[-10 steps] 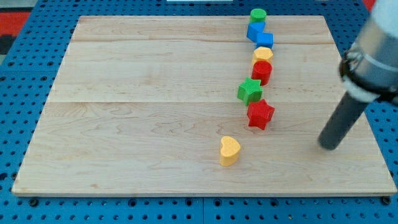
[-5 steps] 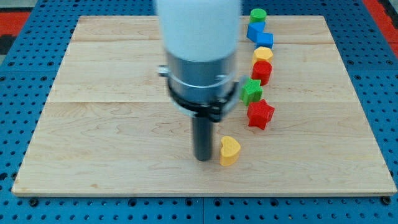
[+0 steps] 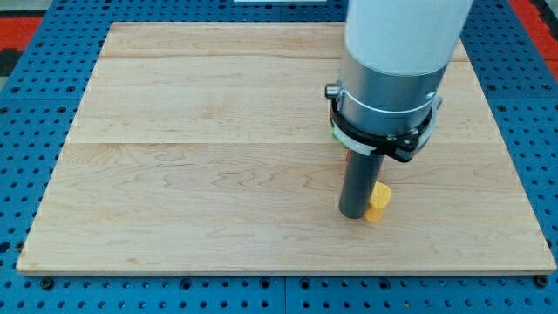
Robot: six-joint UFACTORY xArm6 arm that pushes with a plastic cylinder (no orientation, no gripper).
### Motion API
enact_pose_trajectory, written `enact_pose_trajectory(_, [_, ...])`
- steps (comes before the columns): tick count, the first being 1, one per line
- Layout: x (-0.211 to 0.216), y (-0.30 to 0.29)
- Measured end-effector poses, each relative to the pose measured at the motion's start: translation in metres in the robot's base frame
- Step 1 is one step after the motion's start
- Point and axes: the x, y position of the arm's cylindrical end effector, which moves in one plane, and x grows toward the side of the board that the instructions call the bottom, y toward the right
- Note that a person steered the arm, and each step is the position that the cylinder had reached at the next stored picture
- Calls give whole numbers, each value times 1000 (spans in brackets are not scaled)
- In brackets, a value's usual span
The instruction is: Push the yellow heart below the red star
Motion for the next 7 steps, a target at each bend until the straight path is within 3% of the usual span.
enact_pose_trajectory(1, [-5,-19])
enact_pose_trajectory(2, [-54,-66])
enact_pose_trajectory(3, [-101,-68])
enact_pose_trajectory(7, [-123,-19])
